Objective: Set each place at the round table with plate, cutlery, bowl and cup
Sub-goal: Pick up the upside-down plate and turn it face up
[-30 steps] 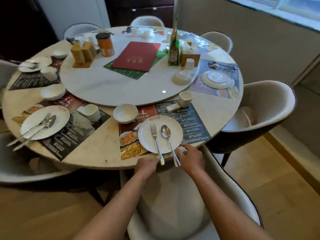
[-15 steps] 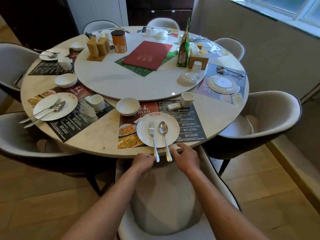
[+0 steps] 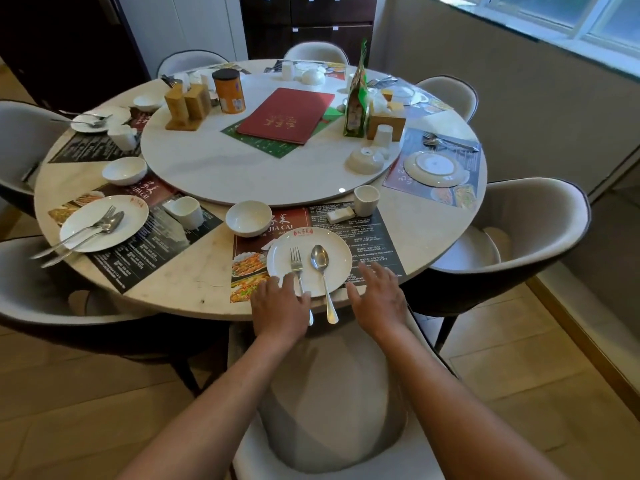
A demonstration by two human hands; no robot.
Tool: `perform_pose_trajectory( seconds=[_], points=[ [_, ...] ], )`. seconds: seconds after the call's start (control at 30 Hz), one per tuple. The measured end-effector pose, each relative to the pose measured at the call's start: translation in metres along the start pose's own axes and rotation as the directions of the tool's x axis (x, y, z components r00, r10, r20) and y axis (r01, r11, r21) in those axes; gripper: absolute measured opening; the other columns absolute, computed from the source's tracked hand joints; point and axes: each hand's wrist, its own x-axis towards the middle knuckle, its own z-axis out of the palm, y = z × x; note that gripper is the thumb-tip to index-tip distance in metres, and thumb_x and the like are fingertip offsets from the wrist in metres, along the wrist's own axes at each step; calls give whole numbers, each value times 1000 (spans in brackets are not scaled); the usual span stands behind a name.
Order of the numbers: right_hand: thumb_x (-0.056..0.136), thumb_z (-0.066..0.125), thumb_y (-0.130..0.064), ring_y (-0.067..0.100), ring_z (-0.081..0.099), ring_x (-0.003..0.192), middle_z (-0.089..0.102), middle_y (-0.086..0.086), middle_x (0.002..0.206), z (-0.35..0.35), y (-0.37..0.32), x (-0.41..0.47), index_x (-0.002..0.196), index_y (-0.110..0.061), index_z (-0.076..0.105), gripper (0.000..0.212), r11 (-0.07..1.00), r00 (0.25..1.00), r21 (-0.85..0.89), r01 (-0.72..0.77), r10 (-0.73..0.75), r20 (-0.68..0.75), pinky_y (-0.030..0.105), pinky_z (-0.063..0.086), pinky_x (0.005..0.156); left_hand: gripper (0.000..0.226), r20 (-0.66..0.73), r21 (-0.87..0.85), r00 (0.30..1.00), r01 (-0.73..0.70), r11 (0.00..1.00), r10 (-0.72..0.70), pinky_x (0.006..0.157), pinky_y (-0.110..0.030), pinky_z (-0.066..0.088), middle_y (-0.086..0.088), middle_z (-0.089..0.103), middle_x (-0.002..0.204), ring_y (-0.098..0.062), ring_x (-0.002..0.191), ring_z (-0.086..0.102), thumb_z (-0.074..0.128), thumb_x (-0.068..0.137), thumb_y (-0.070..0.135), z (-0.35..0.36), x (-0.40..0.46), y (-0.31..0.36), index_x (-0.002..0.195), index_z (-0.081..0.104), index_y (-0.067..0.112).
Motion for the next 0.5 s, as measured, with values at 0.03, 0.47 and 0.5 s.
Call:
perform_pose_trajectory(
  seconds=[0.03,0.47,0.5],
  points=[
    [98,48,-51,25,22,149,31,3,160,-1,3,2,150,-30,37,57,999,1000,-30,16,-17,-5,46,28,118,58,-20,26,998,-56,998,57,118,-48,28,-8,40,153,-31,144,30,47,98,53,0,0,7,149,39,26],
    [100,44,-52,27,16,152,22,2,164,-57,119,86,155,-32,26,61,970,979,-141,199,-191,71,47,22,121,71,-31,91,992,-122,988,125,125,-50,5,-10,14,167,-32,155,4,42,101,54,51,8,157,160,11,31],
    [100,43,-52,27,16,152,22,2,164,-66,135,95,155,-32,26,61,968,977,-143,206,-197,77,47,22,122,70,-29,84,995,-97,992,100,125,-49,5,-10,14,167,-32,155,5,41,101,54,56,5,172,160,11,31]
  ],
)
